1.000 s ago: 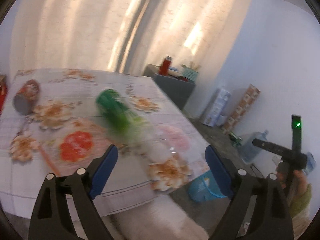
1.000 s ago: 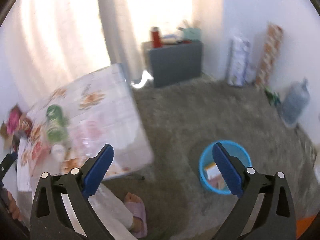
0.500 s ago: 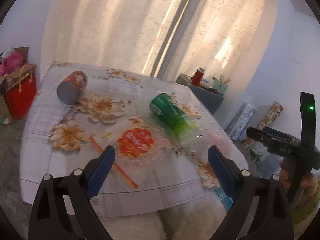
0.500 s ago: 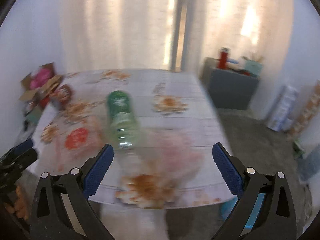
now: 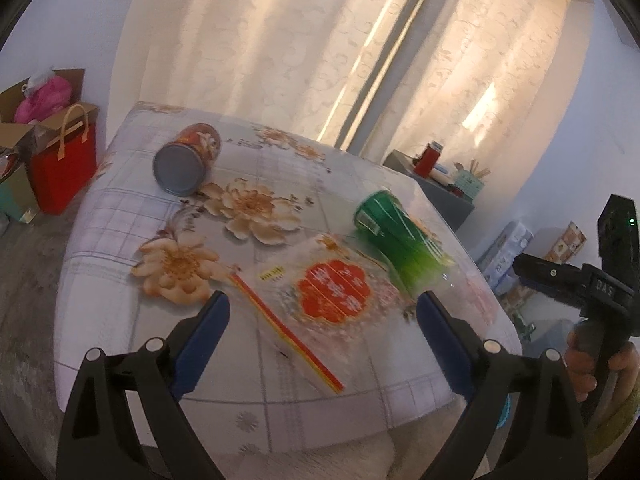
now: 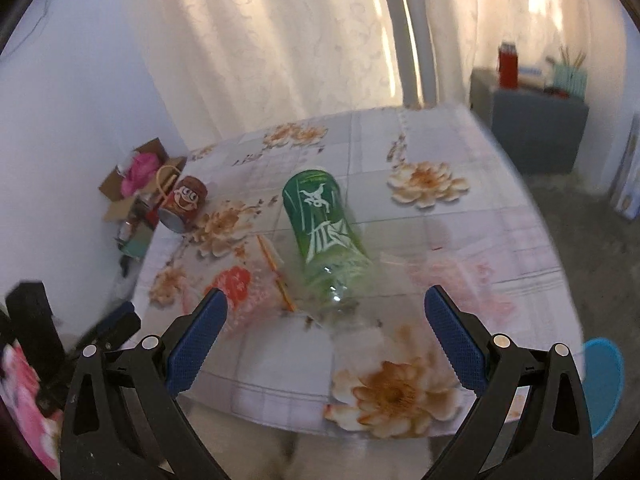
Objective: Collect trash
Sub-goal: 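Close the right tool around the green plastic bottle and lift it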
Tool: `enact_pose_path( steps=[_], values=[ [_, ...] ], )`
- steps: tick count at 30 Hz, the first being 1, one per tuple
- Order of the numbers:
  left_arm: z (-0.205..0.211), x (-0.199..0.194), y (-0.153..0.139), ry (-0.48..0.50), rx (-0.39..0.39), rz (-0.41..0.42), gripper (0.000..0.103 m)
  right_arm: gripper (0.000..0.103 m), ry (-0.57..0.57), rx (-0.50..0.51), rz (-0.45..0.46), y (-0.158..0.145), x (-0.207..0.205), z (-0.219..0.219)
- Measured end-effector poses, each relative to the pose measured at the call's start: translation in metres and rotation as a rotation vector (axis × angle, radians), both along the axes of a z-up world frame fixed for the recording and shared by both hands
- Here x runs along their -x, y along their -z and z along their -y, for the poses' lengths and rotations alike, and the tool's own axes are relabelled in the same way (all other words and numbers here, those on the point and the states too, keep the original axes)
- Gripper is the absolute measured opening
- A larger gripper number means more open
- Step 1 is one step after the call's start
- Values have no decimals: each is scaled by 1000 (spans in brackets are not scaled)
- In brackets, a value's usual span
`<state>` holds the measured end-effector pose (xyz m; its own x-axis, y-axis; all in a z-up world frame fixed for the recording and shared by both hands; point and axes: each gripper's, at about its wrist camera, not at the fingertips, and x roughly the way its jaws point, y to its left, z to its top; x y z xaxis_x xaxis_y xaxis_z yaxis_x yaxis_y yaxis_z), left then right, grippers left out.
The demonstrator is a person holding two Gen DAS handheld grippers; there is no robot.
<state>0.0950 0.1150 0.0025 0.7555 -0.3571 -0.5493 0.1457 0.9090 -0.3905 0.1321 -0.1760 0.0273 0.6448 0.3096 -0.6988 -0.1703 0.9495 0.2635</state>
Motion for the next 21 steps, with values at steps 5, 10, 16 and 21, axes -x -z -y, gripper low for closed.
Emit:
enact_pose_path(
  steps=[5, 10, 16, 21],
  values=[
    [-17, -9, -3, -60, -15, -4, 92, 95, -66, -58, -67, 8, -39, -12],
    [-24, -16, 4, -109, -31, -57, 92, 94, -62, -64, -126, 20, -85, -18],
    [-24, -16, 7, -142, -76, -90, 92, 89, -74, -43, -191, 40, -119, -25],
    [-22, -17, 6, -153, -115, -112, 92, 85, -72, 1, -224, 50, -129, -28]
  ],
)
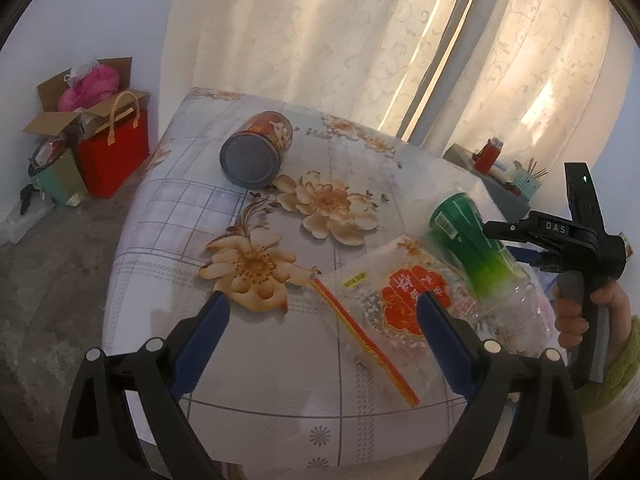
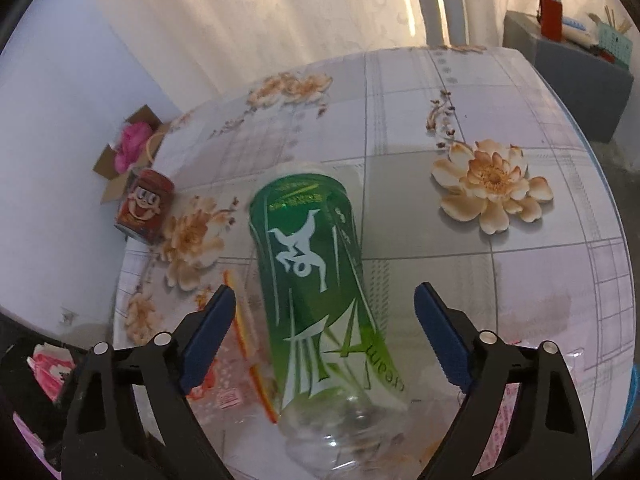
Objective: Collect trash
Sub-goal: 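Close the right tool around the green plastic bottle and lift it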
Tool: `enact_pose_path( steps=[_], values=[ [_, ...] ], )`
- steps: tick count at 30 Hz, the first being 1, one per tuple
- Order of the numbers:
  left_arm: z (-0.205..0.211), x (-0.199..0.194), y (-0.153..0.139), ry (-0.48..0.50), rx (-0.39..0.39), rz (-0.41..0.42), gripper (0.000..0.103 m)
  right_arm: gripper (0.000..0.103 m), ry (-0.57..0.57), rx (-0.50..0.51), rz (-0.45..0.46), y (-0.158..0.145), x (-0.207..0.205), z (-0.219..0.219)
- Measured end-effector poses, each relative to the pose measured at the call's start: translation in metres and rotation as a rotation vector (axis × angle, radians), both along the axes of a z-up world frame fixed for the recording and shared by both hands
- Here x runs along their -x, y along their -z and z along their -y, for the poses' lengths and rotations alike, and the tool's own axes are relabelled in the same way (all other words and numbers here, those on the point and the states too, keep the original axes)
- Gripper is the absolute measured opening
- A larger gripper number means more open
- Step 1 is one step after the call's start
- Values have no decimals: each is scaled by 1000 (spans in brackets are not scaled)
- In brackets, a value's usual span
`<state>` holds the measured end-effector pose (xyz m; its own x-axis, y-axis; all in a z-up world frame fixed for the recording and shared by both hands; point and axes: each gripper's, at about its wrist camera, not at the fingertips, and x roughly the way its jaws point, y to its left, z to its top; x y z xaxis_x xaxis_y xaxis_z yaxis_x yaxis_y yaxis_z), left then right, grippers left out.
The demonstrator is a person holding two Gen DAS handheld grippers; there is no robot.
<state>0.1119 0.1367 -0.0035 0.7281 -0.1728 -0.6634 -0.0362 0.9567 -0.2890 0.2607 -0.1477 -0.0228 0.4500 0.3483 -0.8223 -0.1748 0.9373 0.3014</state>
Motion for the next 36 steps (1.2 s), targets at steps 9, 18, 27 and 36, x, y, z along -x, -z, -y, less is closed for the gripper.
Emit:
enact_pose_path(
  steps=[9, 18, 27, 36],
  values=[
    [-4, 1, -2, -38, -33, -17, 93, 75, -22, 55, -27, 7, -5, -1],
    [-9, 7, -8, -64, -83, 4, 93, 66, -40, 83, -33, 7, -4, -10],
    [-11, 10, -9, -66, -98, 13, 93, 56, -45, 103, -39, 10, -3, -15],
    [-10, 10, -9, -63, -101, 15, 93, 55, -24, 87, -41, 9, 2, -7]
  ],
)
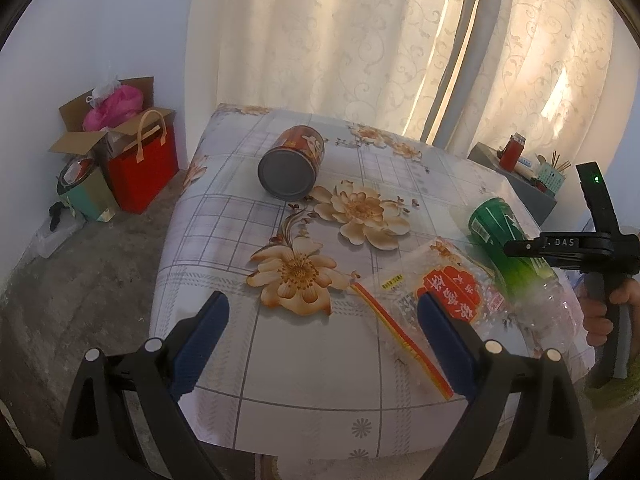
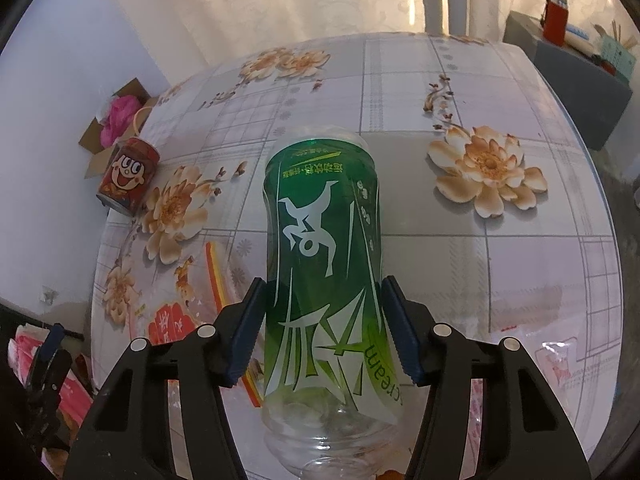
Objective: Collect trash
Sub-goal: 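Close the right tool around the green plastic bottle and lift it, then grasp the red cartoon can with the left tool while the right tool holds the bottle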
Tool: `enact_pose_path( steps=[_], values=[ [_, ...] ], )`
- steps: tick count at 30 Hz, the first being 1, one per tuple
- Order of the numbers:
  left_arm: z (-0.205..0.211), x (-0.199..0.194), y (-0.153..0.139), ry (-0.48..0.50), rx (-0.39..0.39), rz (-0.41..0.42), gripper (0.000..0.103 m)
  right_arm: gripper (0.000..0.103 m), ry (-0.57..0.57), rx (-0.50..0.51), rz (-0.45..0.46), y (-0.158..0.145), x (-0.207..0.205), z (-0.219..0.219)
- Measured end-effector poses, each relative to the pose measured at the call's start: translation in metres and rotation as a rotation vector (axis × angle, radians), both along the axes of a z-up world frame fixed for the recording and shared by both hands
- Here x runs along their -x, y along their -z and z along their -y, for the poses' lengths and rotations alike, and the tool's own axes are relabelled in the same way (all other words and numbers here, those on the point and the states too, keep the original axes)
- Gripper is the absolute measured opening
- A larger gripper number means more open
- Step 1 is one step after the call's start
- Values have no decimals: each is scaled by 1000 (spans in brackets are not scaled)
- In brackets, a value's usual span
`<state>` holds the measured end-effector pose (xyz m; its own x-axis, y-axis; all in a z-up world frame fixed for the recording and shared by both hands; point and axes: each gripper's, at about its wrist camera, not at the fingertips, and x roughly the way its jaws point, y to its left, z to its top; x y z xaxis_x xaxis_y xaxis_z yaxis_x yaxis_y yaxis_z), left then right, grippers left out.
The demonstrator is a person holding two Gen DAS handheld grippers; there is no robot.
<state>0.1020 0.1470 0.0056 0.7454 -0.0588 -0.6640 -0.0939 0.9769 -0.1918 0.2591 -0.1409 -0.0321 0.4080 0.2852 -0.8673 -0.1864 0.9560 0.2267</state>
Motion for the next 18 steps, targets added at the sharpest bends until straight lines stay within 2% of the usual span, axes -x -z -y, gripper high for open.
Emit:
enact_pose_path(
  steps=[4, 11, 13, 15, 17, 18],
  values=[
    [-2, -3, -3, 10, 1, 17, 93, 55, 18, -17, -3, 1, 3, 5],
    [-16, -45, -34, 70, -19, 132, 93, 55, 38, -36, 2, 2, 7, 10],
    [-19, -64, -40, 96, -13, 130, 93, 56, 41, -45, 4, 2, 7, 11],
    [-21, -92, -48, 123, -45, 129, 93, 56, 44, -60, 2, 3, 6, 12],
    [-17, -123, -47, 197, -85, 89, 93, 56, 45, -77, -4, 3, 5, 15],
    [-18, -135, -45, 202, -94, 61, 93, 56, 44, -82, -5, 3, 4, 16]
  ],
)
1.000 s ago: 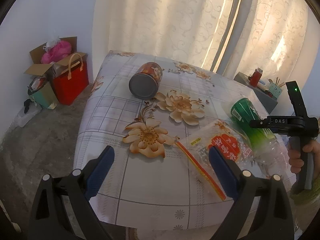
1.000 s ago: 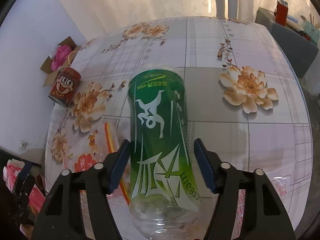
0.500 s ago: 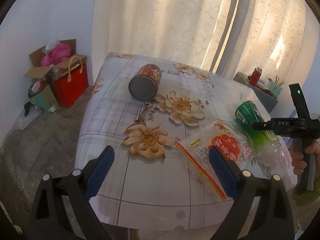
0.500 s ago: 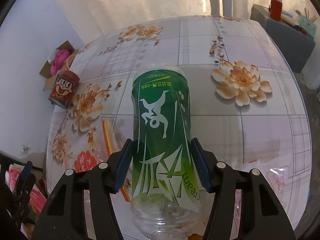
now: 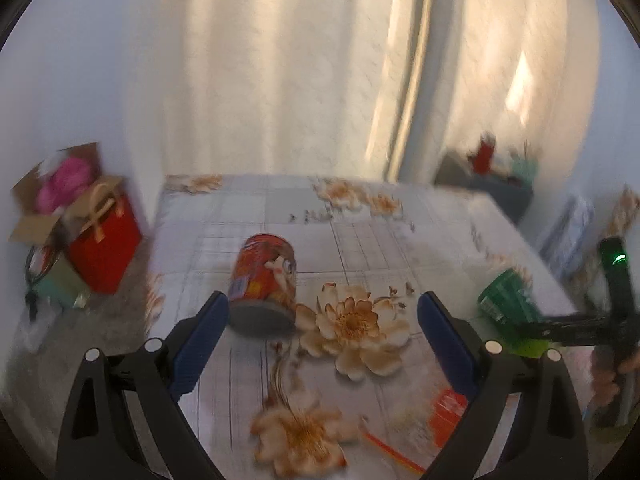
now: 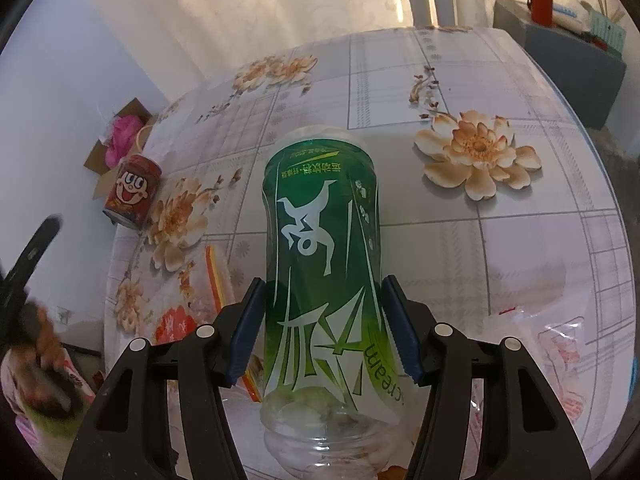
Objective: Collect trash
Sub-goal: 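Grasp the red cartoon can with the left tool while the right tool holds the bottle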
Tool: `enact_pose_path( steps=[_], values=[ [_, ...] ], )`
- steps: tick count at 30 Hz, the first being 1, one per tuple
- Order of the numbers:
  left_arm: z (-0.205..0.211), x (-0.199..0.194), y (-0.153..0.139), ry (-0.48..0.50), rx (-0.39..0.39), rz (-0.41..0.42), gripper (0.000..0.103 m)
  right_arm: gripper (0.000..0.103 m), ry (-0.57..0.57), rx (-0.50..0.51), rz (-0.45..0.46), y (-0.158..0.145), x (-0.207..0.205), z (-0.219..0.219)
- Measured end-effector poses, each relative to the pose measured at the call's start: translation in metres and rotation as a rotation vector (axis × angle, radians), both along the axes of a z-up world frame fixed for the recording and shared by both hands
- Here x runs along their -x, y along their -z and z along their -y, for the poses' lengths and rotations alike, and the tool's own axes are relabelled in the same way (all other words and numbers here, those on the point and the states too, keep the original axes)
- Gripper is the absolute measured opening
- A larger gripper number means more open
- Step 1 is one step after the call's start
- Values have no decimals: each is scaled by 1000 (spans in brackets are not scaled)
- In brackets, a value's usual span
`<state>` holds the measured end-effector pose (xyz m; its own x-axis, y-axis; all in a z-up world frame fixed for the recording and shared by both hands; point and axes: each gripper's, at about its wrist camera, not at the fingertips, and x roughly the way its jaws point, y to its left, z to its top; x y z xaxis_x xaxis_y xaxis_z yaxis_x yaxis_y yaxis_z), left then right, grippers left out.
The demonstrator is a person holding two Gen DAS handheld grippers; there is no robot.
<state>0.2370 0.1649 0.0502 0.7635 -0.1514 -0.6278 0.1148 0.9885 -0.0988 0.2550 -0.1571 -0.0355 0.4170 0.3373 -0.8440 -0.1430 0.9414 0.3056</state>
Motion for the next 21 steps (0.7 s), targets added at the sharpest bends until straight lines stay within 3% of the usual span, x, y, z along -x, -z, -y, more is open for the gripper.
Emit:
enact_pose_path(
  steps=[4, 10, 14, 18, 21],
  values=[
    [-4, -59, 17, -19, -65, -146, 93, 56, -7, -19, -7, 1, -2, 4],
    [-4, -98, 45, -51, -171, -283, 91, 56, -15, -46, -16, 1, -4, 8],
    [-12, -115, 63, -80, -153, -378, 82, 56, -19, -66, -23, 3, -6, 10],
    [-18, -119, 73, -101, -133, -425, 64, 57, -20, -85, -25, 4, -7, 12],
    [-18, -117, 75, -96, -134, -422, 64, 56, -19, -95, -18, 4, -6, 14]
  ],
)
